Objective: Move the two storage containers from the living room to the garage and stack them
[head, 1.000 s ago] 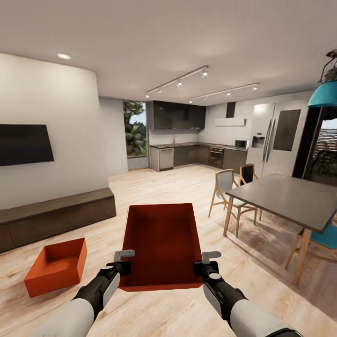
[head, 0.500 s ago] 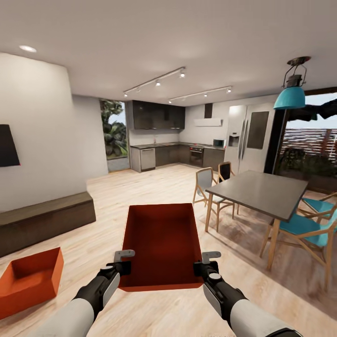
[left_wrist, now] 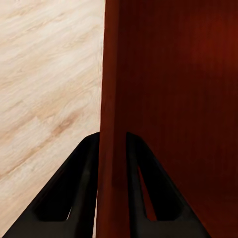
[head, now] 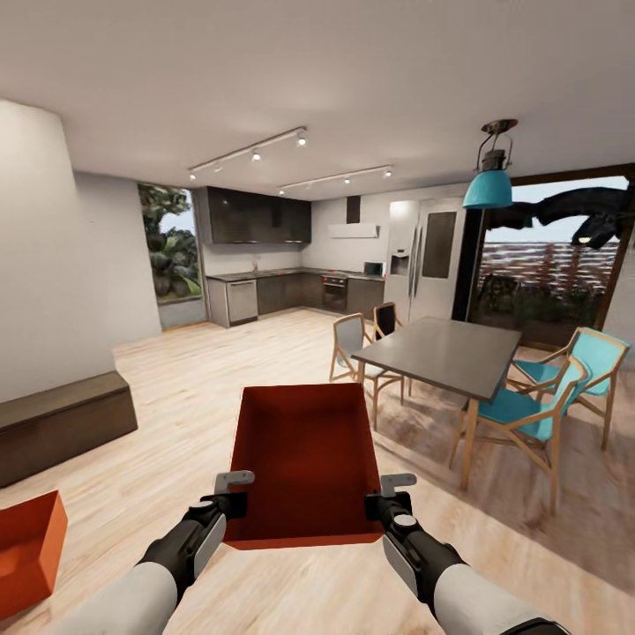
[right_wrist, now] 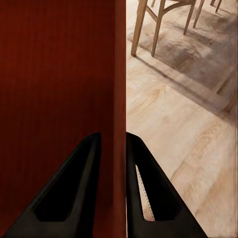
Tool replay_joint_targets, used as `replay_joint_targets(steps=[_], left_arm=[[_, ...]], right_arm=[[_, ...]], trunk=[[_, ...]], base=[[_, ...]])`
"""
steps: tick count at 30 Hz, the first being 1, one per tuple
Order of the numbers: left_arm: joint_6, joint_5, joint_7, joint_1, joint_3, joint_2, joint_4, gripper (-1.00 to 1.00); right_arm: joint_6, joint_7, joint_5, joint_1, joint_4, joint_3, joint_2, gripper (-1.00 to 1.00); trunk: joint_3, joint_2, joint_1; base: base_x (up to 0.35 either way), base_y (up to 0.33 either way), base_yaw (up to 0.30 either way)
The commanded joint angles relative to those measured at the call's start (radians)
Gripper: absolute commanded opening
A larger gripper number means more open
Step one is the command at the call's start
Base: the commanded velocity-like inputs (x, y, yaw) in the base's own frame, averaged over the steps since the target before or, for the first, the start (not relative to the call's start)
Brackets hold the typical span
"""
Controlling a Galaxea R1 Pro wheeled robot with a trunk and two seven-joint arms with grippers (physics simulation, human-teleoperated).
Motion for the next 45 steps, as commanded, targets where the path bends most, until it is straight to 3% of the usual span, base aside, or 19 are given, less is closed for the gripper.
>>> replay_joint_targets(steps=[1, 45], left_arm=[[0.008, -0.014, 0.011, 0.000, 0.003, 0.007, -0.005, -1.00], [0.008, -0.014, 0.011, 0.000, 0.006, 0.005, 0.000, -1.00]], right_arm=[[-0.005, -0.008, -0.009, -0.002, 0.002, -0.011, -0.001, -1.00], [-0.005, -0.011, -0.009, -0.002, 0.002, -0.010, 0.000, -1.00]], trunk=[[-0.001, -0.001, 0.000], [-0.001, -0.001, 0.000]], base=[[0.000, 0.000, -0.282], [0.000, 0.000, -0.282]])
